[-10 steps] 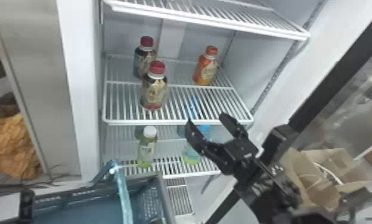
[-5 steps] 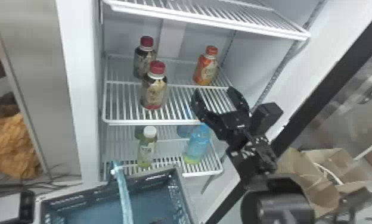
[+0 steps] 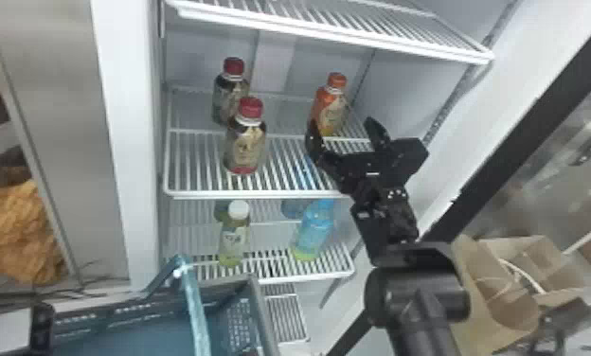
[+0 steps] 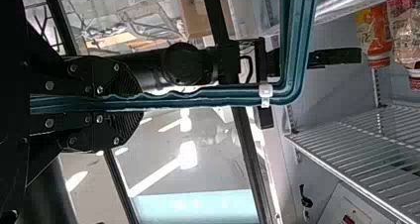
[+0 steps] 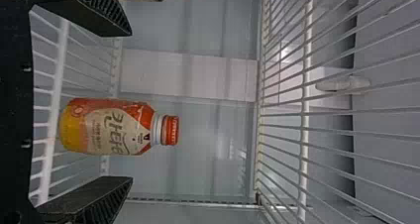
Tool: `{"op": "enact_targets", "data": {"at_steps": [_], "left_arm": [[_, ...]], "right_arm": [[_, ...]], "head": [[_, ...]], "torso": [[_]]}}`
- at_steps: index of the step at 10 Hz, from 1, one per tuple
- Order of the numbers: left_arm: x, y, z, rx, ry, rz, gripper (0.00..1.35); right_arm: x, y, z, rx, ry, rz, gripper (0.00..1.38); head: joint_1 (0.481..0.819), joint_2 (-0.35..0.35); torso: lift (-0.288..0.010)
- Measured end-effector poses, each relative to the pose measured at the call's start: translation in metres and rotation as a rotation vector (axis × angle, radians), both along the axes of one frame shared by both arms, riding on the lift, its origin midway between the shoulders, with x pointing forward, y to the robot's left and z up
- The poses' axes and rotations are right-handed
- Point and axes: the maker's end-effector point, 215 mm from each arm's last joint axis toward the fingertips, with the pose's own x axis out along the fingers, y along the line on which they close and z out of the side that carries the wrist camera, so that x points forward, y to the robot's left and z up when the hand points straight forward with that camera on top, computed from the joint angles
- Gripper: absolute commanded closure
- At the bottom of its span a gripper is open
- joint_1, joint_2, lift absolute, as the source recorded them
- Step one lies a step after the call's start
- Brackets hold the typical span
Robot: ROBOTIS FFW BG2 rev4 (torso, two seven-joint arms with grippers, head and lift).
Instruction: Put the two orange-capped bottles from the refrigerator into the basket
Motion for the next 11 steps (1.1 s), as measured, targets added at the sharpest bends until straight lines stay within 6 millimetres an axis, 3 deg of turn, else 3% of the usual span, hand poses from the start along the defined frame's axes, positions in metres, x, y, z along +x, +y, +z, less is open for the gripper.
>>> {"op": "enact_targets", "data": {"at_steps": [6, 11], "left_arm": [[-0.002, -0.002, 0.001, -0.001, -0.002, -0.009, 1.20], [-0.004, -0.003, 0.001, -0.003, -0.001, -0.020, 1.20]], "right_arm": [[0.052, -0.009, 0.003, 0.017, -0.015, -0.049, 0.00], [0.086, -0.008, -0.017, 0.008, 0.037, -0.063, 0.00]], "head": [[0.695, -0.350], [0.695, -0.350]], "torso": [[-0.040], [-0.040]]}}
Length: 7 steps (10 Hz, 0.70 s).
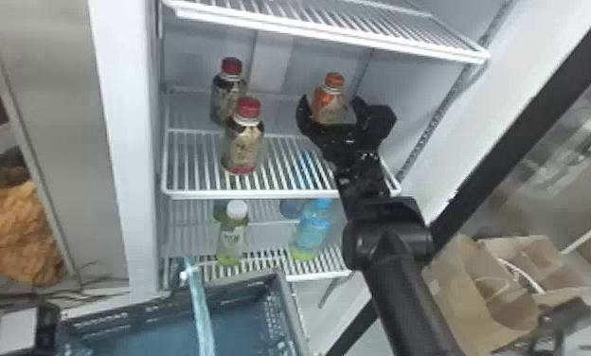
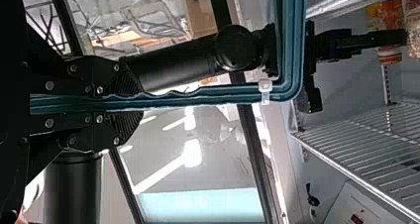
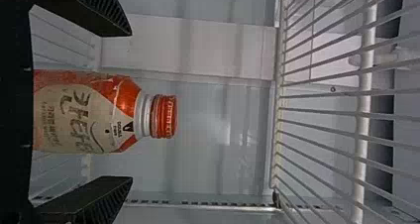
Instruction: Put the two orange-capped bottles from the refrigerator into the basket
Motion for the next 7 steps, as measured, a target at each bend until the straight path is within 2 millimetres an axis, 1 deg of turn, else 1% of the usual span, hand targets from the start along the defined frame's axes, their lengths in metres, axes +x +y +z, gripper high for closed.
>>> {"op": "enact_targets", "data": {"at_steps": [2, 3, 5, 6, 7], "left_arm": [[0.000, -0.001, 0.000, -0.002, 0.000, -0.005, 1.20], [0.000, -0.002, 0.001, -0.003, 0.000, -0.008, 1.20], [-0.001, -0.004, 0.001, -0.006, -0.001, -0.014, 1.20], [-0.001, -0.004, 0.001, -0.007, 0.000, -0.014, 1.20], [-0.001, -0.003, 0.001, -0.008, 0.002, -0.012, 1.20]], "right_arm": [[0.006, -0.001, -0.003, -0.001, 0.009, -0.012, 0.00], [0.010, -0.001, -0.001, -0.005, 0.009, -0.013, 0.04], [0.021, -0.002, 0.003, -0.010, 0.014, -0.016, 0.28], [0.022, -0.004, 0.001, -0.011, 0.020, -0.020, 0.50], [0.023, -0.006, -0.002, -0.012, 0.030, -0.023, 0.82]], "head": [[0.695, -0.350], [0.695, -0.350], [0.691, -0.350], [0.691, -0.350], [0.693, -0.350]], "torso": [[-0.040], [-0.040], [-0.040], [-0.040], [-0.040]]}}
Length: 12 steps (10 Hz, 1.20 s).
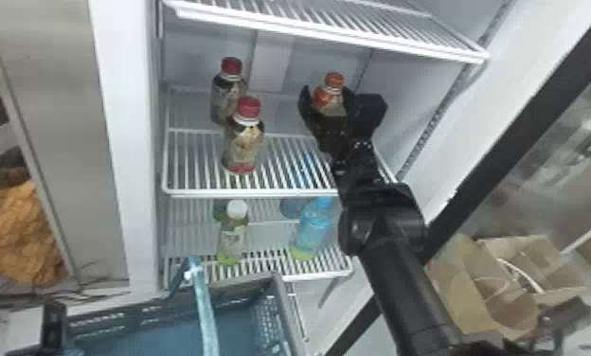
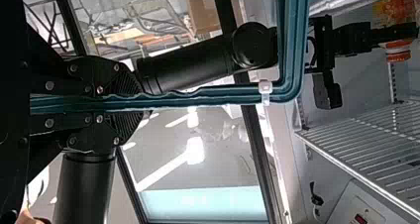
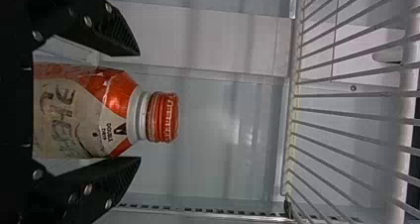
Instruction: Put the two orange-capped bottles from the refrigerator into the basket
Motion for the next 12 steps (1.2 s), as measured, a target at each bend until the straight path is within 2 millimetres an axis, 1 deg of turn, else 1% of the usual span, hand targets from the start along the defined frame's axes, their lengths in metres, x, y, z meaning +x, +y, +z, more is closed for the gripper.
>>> {"op": "enact_targets", "data": {"at_steps": [2, 3, 4, 5, 7, 8, 10, 12], "left_arm": [[0.000, 0.001, -0.001, 0.000, 0.002, 0.003, 1.20], [0.000, 0.001, -0.001, 0.000, 0.002, 0.003, 1.20], [0.000, 0.001, 0.000, -0.001, 0.002, 0.002, 1.20], [0.000, 0.000, 0.000, -0.001, 0.001, 0.000, 1.20], [-0.001, 0.000, -0.001, 0.000, 0.002, 0.000, 1.20], [-0.001, 0.000, -0.001, 0.001, 0.003, -0.001, 1.20], [-0.001, 0.001, -0.001, 0.001, 0.003, 0.000, 1.20], [-0.002, 0.000, -0.001, 0.001, 0.002, -0.004, 1.20]], "right_arm": [[-0.004, -0.007, -0.008, 0.004, 0.011, -0.019, 0.82], [-0.007, -0.006, -0.009, 0.002, 0.009, -0.018, 0.82], [-0.011, -0.004, -0.006, -0.004, -0.002, -0.014, 0.82], [-0.019, -0.001, 0.002, -0.009, -0.027, -0.006, 0.82], [-0.045, 0.008, 0.031, -0.019, -0.101, 0.027, 0.82], [-0.061, 0.013, 0.044, -0.027, -0.135, 0.044, 0.82], [-0.094, 0.022, 0.058, -0.042, -0.176, 0.078, 0.82], [-0.130, 0.028, 0.072, -0.034, -0.204, 0.105, 0.81]], "head": [[0.695, -0.350], [0.695, -0.350], [0.695, -0.350], [0.695, -0.350], [0.695, -0.350], [0.695, -0.350], [0.695, -0.350], [0.695, -0.350]], "torso": [[-0.040], [-0.040], [-0.040], [-0.040], [-0.040], [-0.040], [-0.040], [-0.040]]}}
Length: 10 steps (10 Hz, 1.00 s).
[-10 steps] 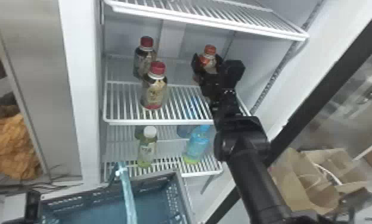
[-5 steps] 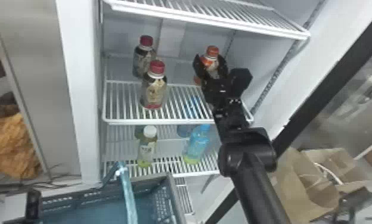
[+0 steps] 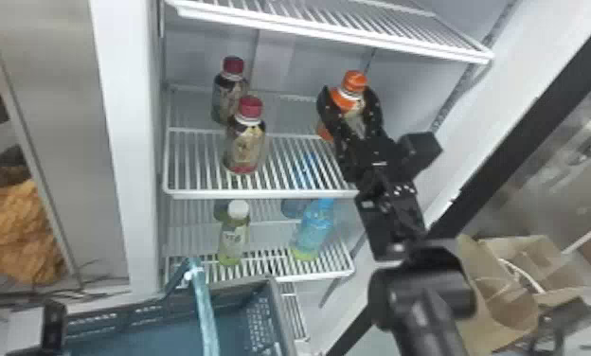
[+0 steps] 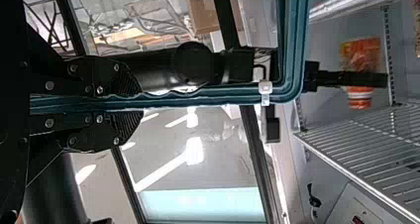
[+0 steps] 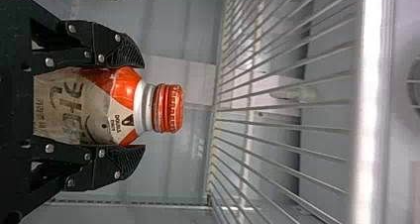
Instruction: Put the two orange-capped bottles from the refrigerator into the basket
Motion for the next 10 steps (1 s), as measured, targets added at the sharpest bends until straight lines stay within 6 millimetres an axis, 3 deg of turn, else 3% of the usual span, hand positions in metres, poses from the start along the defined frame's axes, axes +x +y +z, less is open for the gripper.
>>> {"op": "enact_targets", "data": {"at_steps": [7, 10], "left_arm": [[0.004, 0.004, 0.000, -0.002, -0.001, 0.015, 1.20], [0.004, 0.003, 0.001, -0.003, -0.002, 0.014, 1.20]], "right_arm": [[-0.150, 0.052, 0.031, 0.137, 0.130, 0.171, 0.79], [-0.202, 0.102, -0.002, 0.185, 0.325, 0.312, 0.79]], "head": [[0.695, -0.350], [0.695, -0.350]], "torso": [[-0.040], [-0.040]]}}
